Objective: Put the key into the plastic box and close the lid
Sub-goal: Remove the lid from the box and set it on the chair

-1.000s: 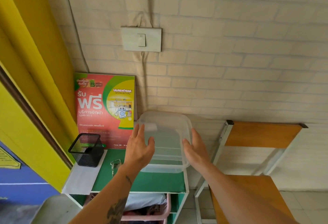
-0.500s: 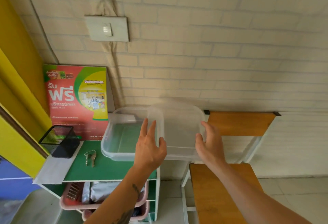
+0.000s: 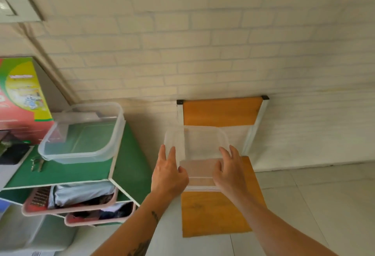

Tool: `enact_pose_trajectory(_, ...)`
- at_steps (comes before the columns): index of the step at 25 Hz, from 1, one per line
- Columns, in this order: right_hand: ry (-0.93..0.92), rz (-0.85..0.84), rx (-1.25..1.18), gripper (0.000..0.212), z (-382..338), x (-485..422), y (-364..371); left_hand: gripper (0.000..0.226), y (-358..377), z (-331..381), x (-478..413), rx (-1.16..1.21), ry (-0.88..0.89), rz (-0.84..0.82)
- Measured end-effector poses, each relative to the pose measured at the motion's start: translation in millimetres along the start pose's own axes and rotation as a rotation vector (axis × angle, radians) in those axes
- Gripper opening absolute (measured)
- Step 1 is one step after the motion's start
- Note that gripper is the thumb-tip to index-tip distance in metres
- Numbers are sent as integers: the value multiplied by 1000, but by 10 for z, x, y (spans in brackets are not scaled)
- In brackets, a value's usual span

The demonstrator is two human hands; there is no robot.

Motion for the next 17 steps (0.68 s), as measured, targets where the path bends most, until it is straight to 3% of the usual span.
enact_pose_trajectory(6,45,-144,51,43,694,181,531,70,873,-292,-193,-108,-111,-186)
enact_pose_trajectory(12,104,-268,173,47,1775,370,1553,71,2217,-830,-690,-192,-155,-374)
enact_pose_trajectory(17,138,-362,220,50,2458,576,2118,66,3026,-1171,-842,-185,-137,-430)
Point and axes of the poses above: each hand's wrist, its own x-axis away from the middle knuckle, its own y-axis out of the palm, z = x × y, the point moved 5 cm from there along -x, towards the middle knuckle, and after that the axes turned 14 degrees about -y, right-handed, at the moved point
